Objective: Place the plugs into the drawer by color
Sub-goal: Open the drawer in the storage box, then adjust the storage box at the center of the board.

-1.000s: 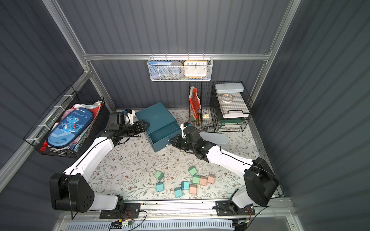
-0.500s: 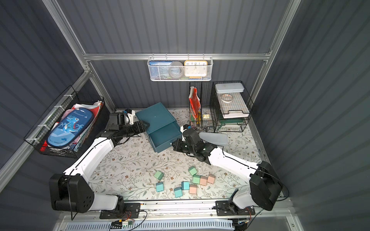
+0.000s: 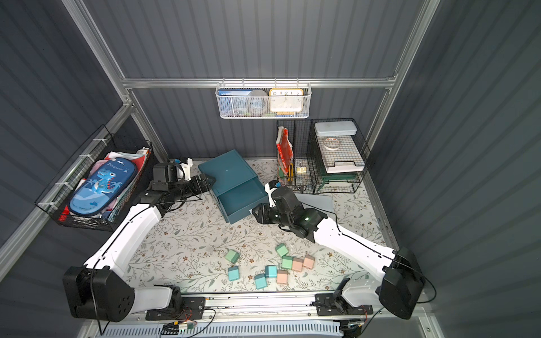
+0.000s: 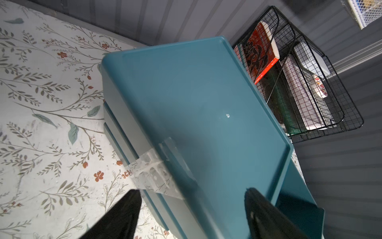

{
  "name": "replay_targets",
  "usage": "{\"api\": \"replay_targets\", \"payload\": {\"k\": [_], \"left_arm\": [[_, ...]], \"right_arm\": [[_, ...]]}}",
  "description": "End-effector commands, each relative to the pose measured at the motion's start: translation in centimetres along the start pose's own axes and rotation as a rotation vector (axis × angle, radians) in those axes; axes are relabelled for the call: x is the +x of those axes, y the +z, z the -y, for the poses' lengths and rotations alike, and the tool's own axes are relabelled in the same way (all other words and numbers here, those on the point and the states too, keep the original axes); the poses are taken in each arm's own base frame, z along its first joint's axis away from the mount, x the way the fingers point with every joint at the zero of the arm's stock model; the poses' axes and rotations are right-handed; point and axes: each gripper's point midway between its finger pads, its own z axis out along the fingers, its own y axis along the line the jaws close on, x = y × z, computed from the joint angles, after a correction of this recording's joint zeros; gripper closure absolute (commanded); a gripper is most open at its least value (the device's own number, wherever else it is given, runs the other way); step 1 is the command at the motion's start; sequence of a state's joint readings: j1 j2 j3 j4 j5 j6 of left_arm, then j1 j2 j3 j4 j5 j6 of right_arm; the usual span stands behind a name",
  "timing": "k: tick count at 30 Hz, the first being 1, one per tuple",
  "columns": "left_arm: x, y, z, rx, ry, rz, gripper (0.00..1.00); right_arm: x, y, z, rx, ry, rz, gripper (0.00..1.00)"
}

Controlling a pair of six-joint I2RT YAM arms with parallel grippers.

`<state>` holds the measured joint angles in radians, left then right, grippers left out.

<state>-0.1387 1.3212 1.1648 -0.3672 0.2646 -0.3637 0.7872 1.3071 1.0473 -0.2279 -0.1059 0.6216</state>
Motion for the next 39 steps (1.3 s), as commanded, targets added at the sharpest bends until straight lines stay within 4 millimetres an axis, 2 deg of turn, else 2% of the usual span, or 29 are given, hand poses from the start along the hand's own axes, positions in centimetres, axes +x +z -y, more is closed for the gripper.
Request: {"api": "replay_targets", "payload": {"k": [1, 7, 13, 18, 20, 23, 26, 31, 39], "left_arm": [[-0.6, -1.9, 1.0, 0.000, 0.027, 0.017, 0.13], [1.2, -2.5, 1.2, 0.022, 0.028, -0.033, 0.08], [2.5, -1.6, 1.5, 0.074, 0.011, -0.077, 0.06], [3.4, -0.2, 1.3, 0.104, -0.006, -0.107, 0.05], [4.0, 0.5, 1.1, 0.117, -0.016, -0.123, 0.05], [4.5, 2.0, 0.8, 0.139, -0.030, -0.149, 0.05], [3.7, 3.6, 0.3, 0.131, -0.026, -0.153, 0.05], [1.2, 6.0, 0.1, 0.126, -0.028, -0.131, 0.06], [-1.2, 9.3, 0.3, 0.159, -0.067, -0.133, 0.06]], "right_arm": [[-1.6, -1.6, -0.5, 0.041, -0.091, 0.032, 0.53], [-5.0, -1.8, -1.7, 0.076, -0.213, 0.052, 0.45], [-9.0, 0.9, -1.0, 0.066, -0.225, -0.003, 0.36], [-11.7, 2.7, 0.2, 0.049, -0.194, -0.012, 0.30], [-12.1, 3.2, 0.0, 0.005, -0.195, -0.035, 0.27], [-12.7, 3.8, 0.8, 0.008, -0.200, -0.047, 0.26], [-13.1, 4.6, 1.5, 0.004, -0.185, -0.062, 0.26], [-13.4, 5.4, 2.7, 0.003, -0.157, -0.066, 0.26], [-13.7, 4.4, 3.4, 0.017, -0.126, -0.067, 0.25]]}}
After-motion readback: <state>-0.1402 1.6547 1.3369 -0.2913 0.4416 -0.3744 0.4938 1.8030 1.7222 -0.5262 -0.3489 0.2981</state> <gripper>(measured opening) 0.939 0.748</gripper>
